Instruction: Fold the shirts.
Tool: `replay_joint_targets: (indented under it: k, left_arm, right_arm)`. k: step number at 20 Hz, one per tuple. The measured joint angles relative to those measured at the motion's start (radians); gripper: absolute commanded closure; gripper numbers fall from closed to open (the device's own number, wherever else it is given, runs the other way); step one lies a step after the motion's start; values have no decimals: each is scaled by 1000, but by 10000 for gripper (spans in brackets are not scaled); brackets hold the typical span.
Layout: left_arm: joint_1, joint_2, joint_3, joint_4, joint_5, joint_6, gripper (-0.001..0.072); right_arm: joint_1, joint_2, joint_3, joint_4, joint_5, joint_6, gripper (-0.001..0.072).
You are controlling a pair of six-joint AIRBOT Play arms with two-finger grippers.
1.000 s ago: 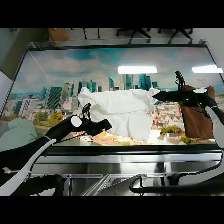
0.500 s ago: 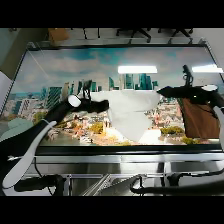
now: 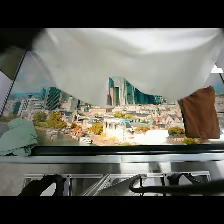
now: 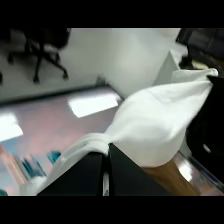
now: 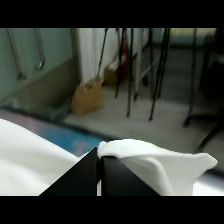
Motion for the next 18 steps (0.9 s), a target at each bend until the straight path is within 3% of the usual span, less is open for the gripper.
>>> replay_joint_targets:
  k: [4, 9, 13, 18]
  left_arm:
    - [170, 148, 107, -2, -26, 3, 692]
    - [311, 283, -6, -7, -33, 23, 692]
    - [326, 245, -157, -19, -60, 51, 692]
    - [236, -42, -352, -34, -56, 147, 691]
  right_arm:
    - [-13, 147, 118, -66, -97, -3, 694]
    - [-17, 166, 190, -93, -103, -3, 694]
    - [-16, 14, 199, -13, 64, -1, 694]
    - [89, -349, 120, 15, 229, 27, 694]
